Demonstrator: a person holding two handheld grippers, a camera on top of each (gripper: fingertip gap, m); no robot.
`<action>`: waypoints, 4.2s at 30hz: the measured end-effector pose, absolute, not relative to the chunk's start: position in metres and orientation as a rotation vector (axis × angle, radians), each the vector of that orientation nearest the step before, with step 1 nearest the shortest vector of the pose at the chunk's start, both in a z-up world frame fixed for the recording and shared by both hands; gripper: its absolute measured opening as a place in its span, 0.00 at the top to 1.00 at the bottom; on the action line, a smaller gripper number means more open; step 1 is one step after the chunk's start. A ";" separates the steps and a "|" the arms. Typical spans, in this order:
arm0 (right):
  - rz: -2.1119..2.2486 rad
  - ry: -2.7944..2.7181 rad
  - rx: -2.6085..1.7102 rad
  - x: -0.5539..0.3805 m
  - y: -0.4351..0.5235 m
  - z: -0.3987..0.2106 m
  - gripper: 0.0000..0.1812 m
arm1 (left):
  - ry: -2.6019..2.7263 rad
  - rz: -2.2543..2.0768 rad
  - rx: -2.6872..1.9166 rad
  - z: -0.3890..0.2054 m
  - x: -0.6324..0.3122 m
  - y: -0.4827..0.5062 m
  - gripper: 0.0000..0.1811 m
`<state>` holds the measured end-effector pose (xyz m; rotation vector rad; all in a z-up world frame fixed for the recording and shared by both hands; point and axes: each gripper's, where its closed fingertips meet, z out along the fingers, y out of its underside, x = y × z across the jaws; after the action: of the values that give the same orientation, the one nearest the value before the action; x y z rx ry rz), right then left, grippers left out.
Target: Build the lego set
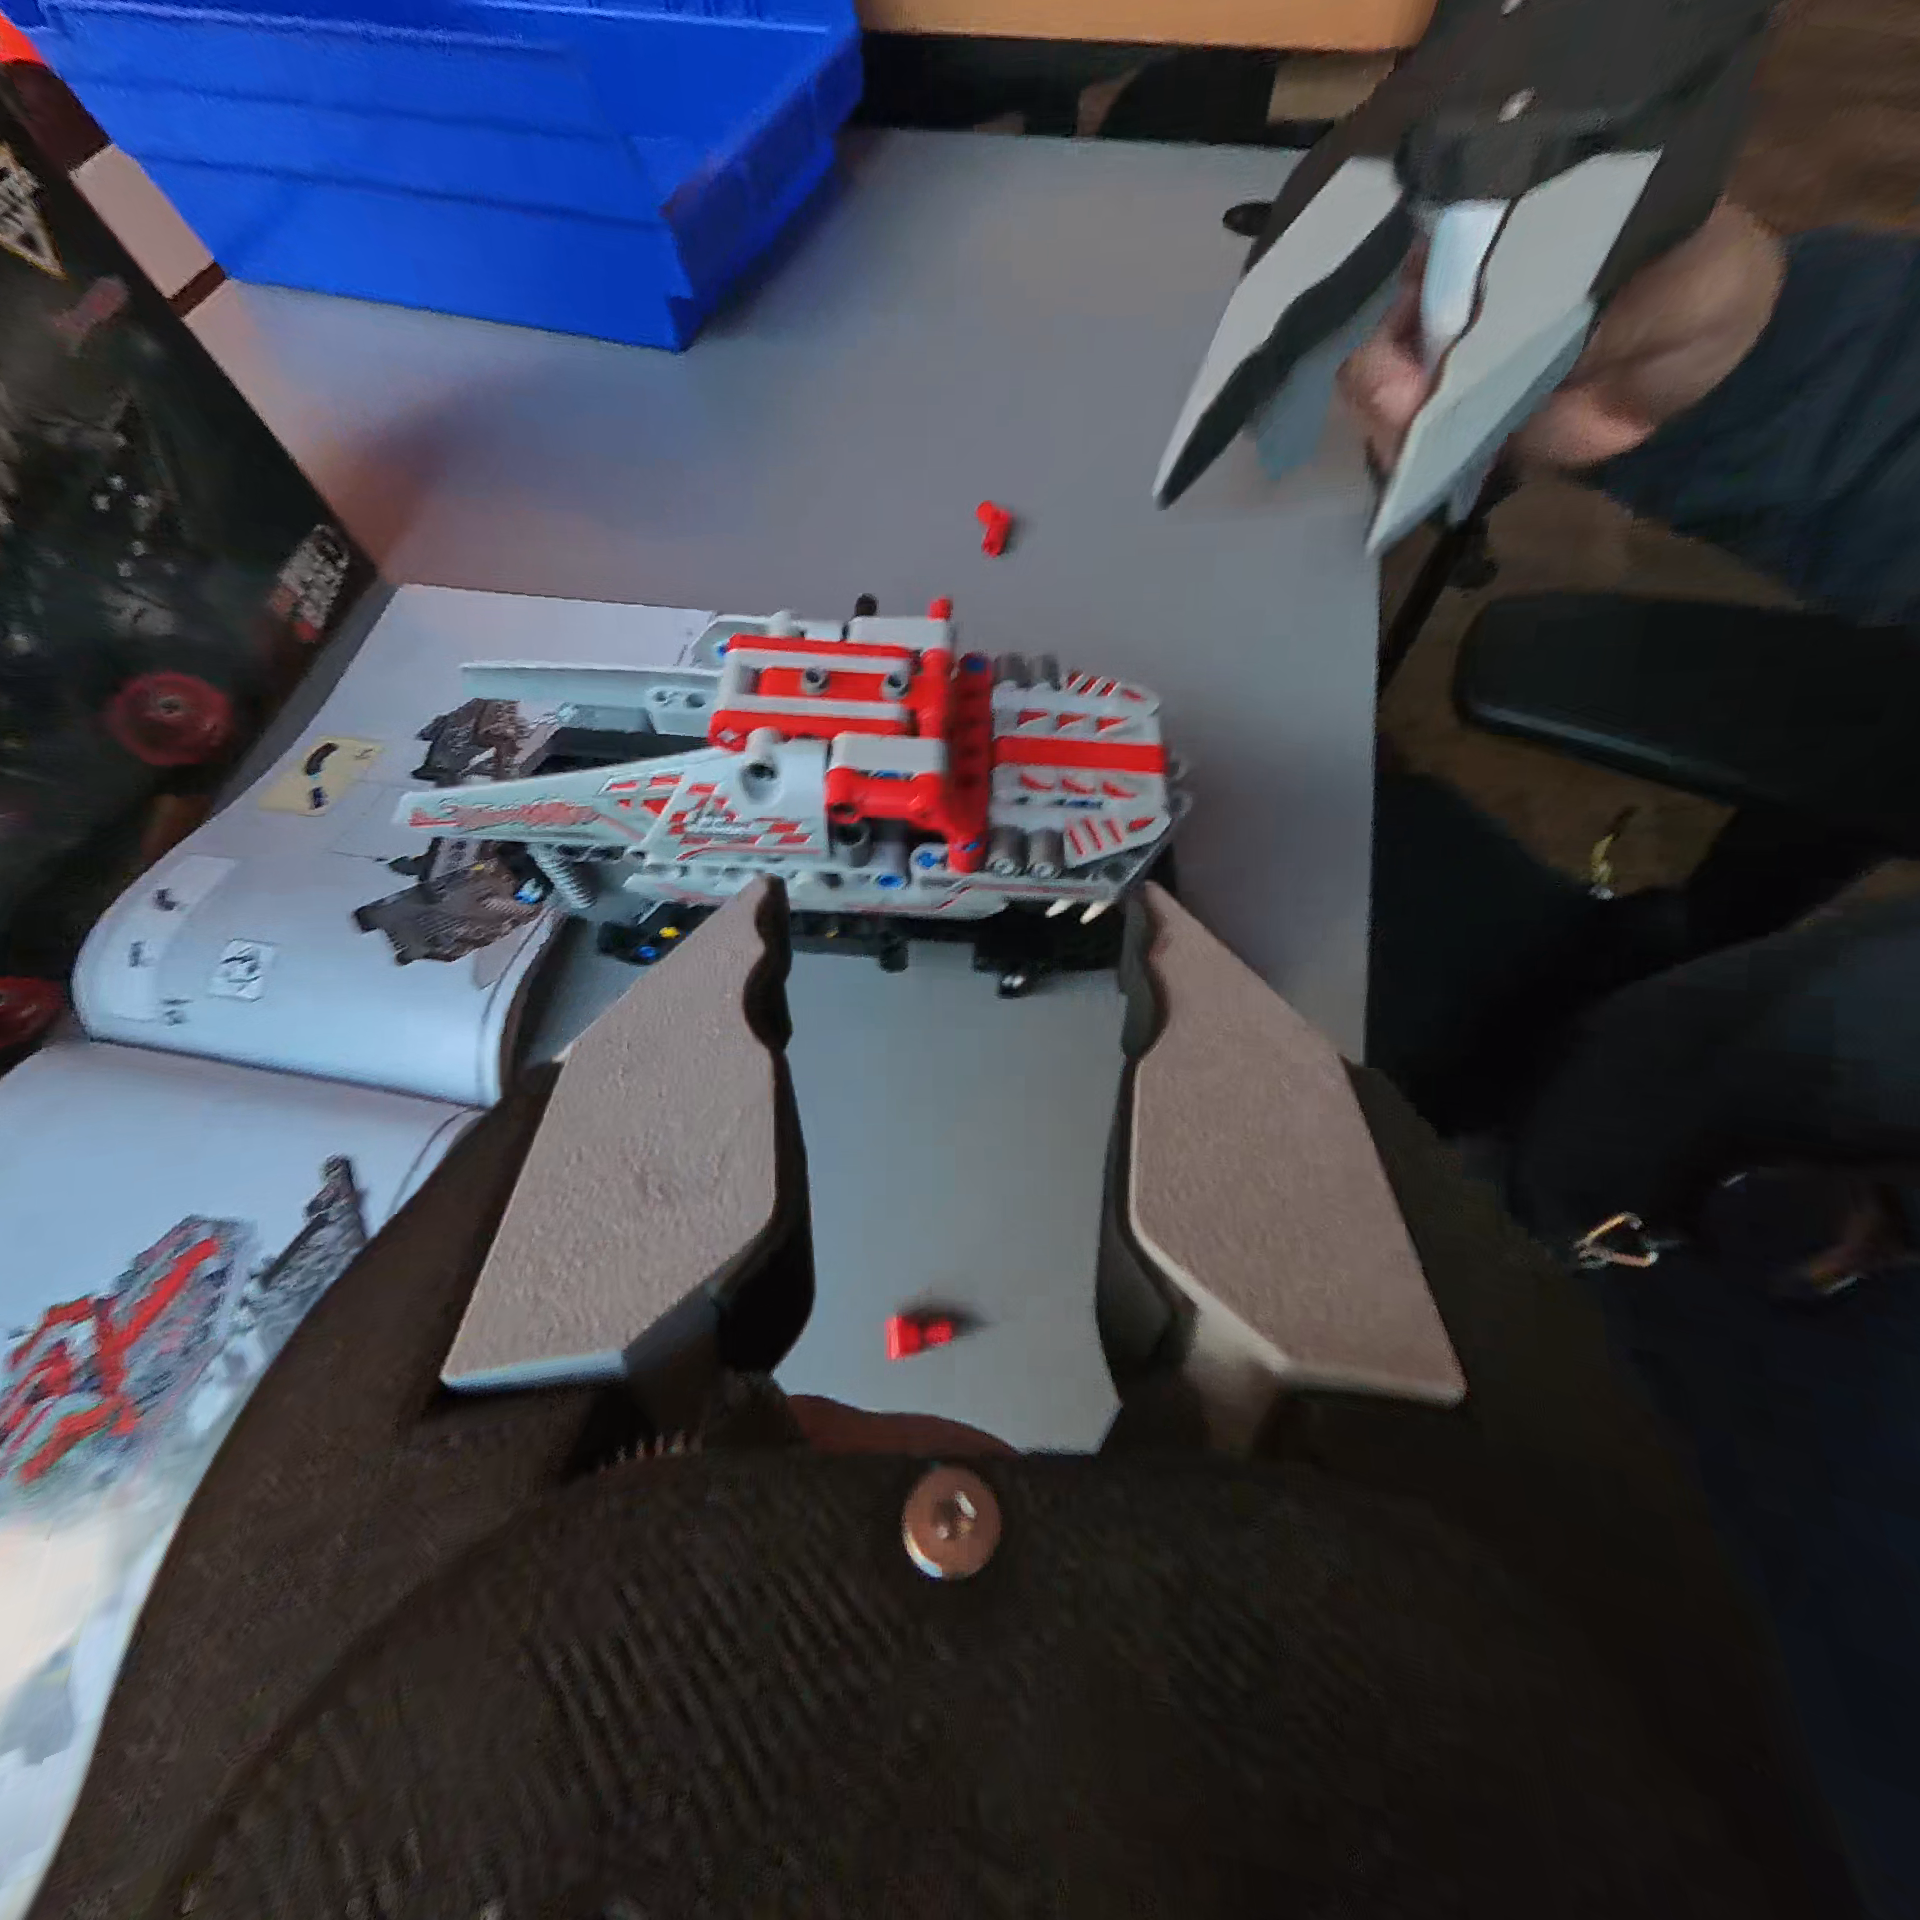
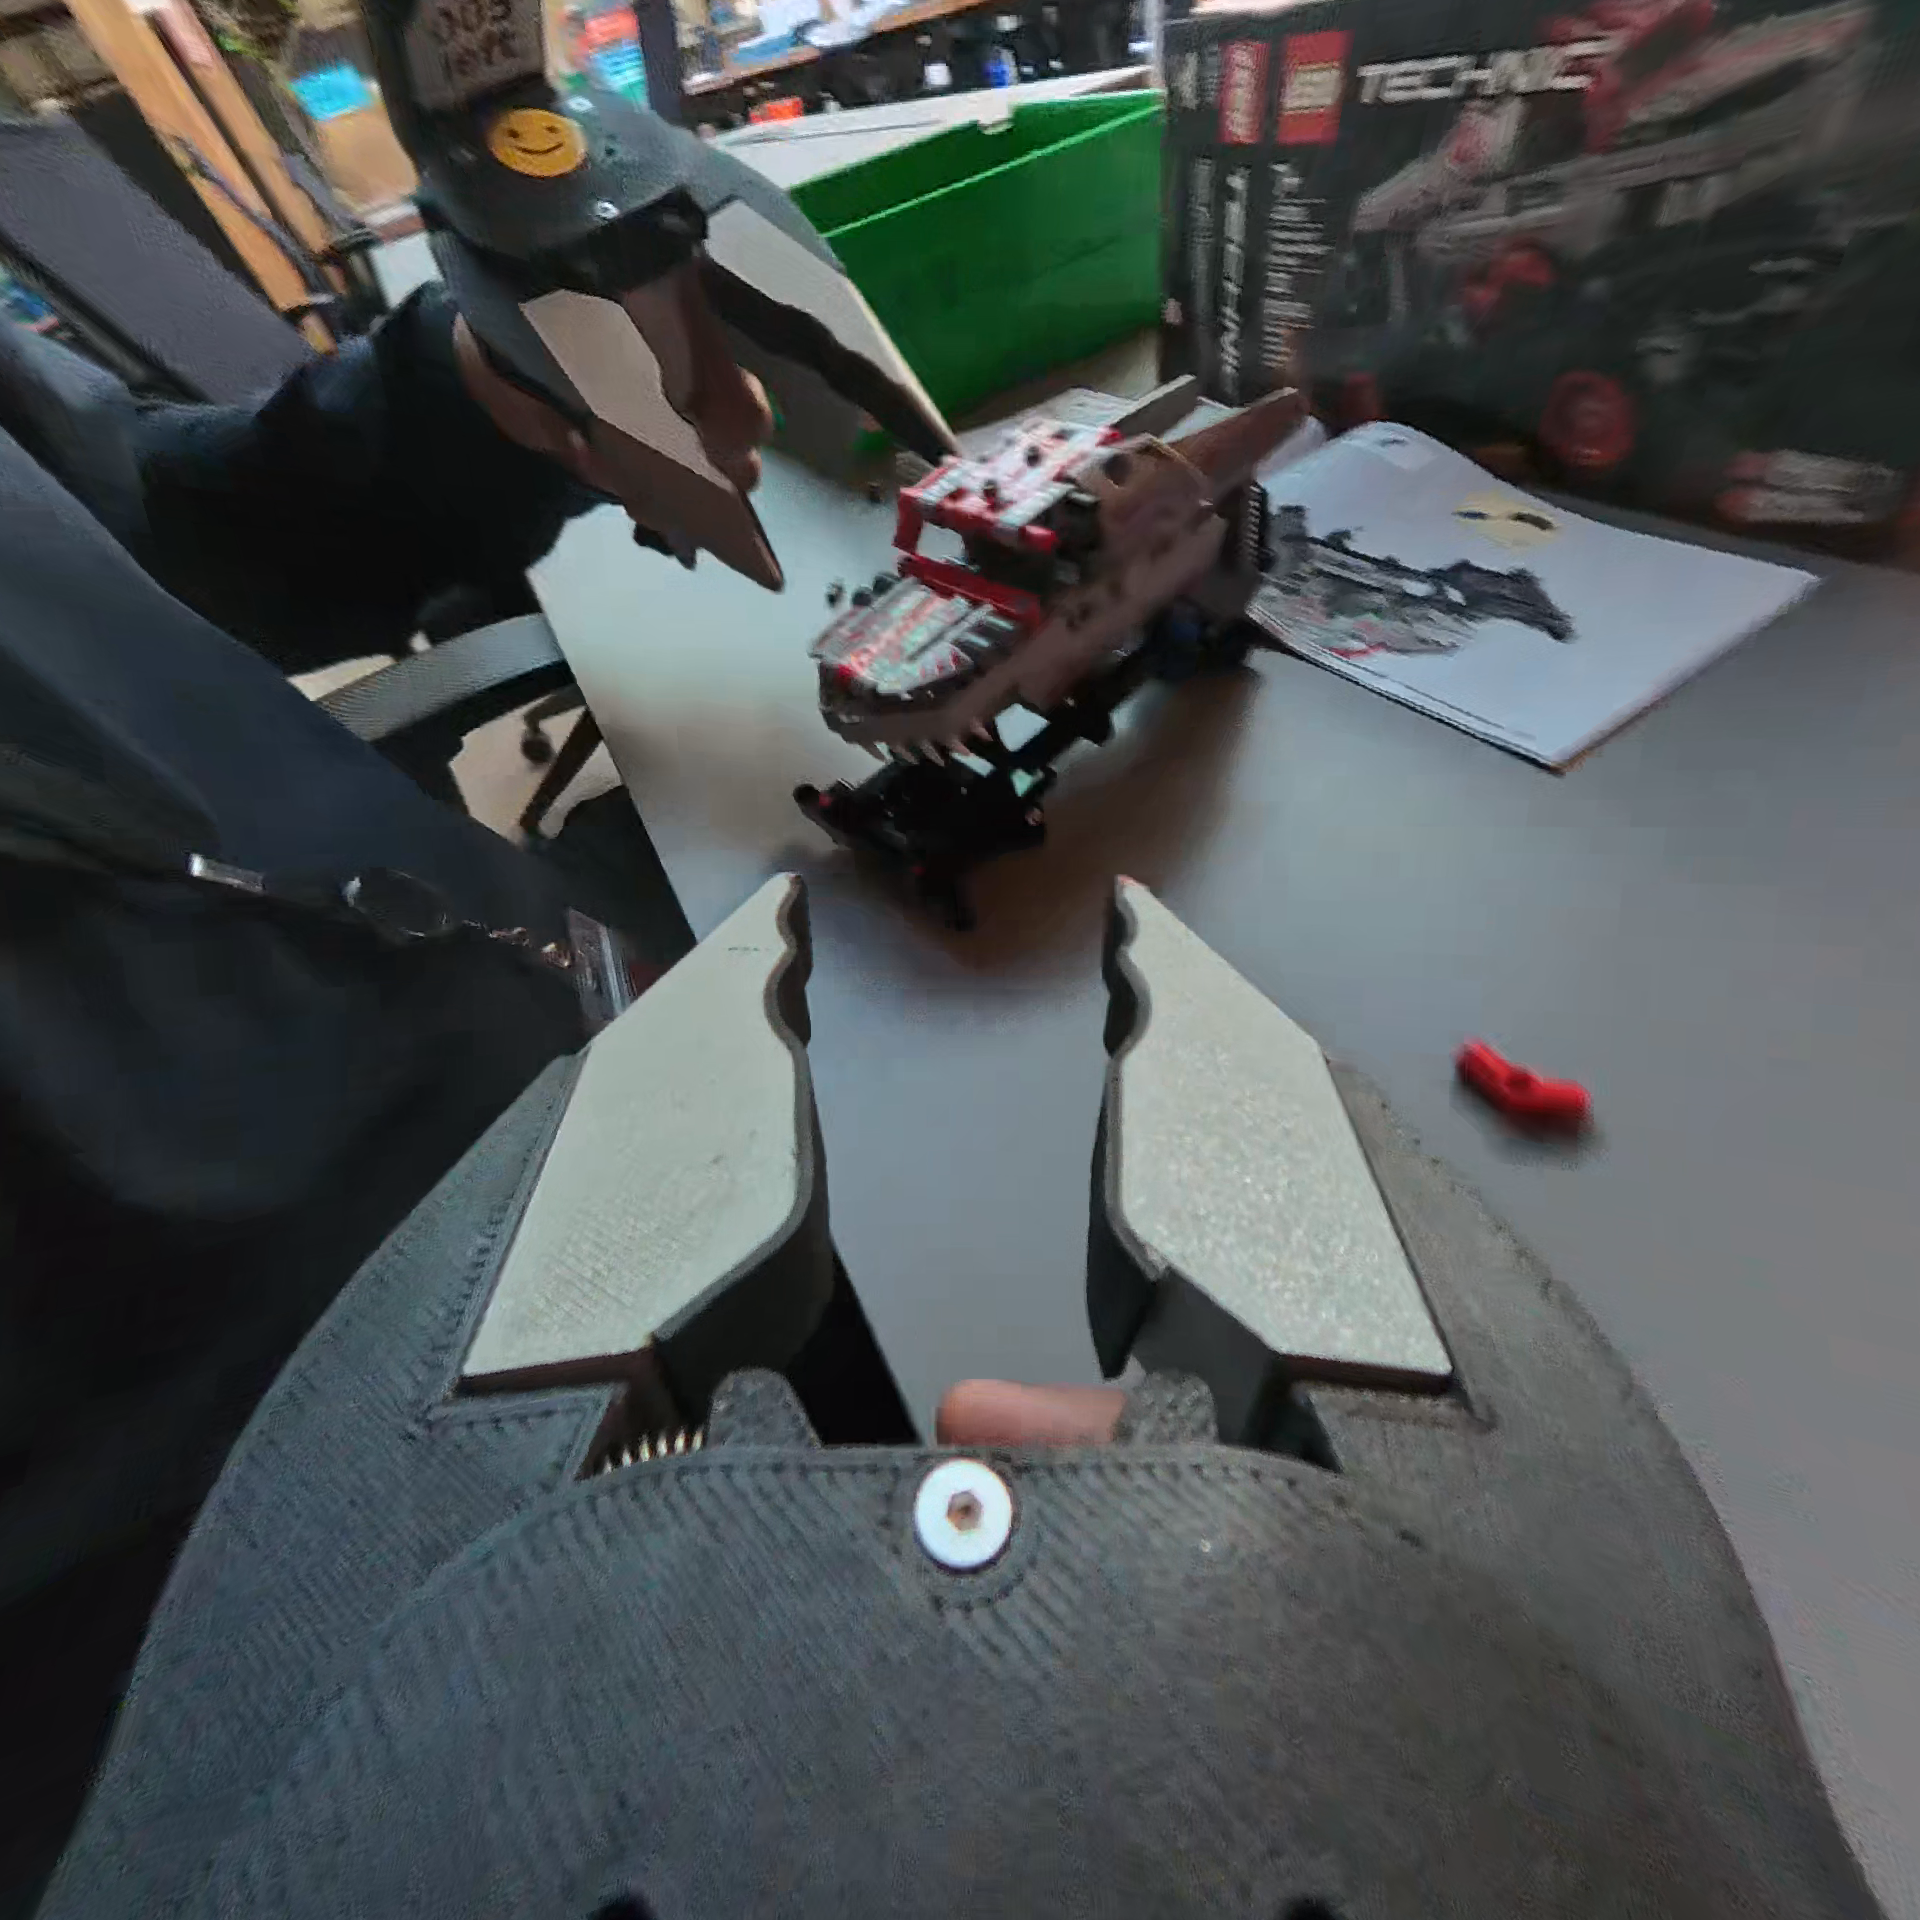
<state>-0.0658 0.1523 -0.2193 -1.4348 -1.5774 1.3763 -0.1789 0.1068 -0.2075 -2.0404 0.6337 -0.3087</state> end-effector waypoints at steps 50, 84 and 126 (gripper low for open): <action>0.541 -2.275 -0.814 -0.172 0.158 -0.212 0.41 | 0.643 -0.343 -1.836 -0.221 -0.143 0.087 0.58; 0.436 -1.890 -0.912 -0.130 0.144 -0.211 0.64 | 0.661 -0.308 -2.061 -0.236 -0.162 0.123 0.64; 0.641 -2.025 -1.465 -0.066 0.251 -0.287 0.98 | 0.547 -0.458 -2.079 -0.231 -0.226 0.022 0.73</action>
<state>-0.0658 0.2514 -0.2865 -1.4647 -2.0255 0.6412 -0.2264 0.0215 -0.2308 -2.0787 0.5471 -0.4577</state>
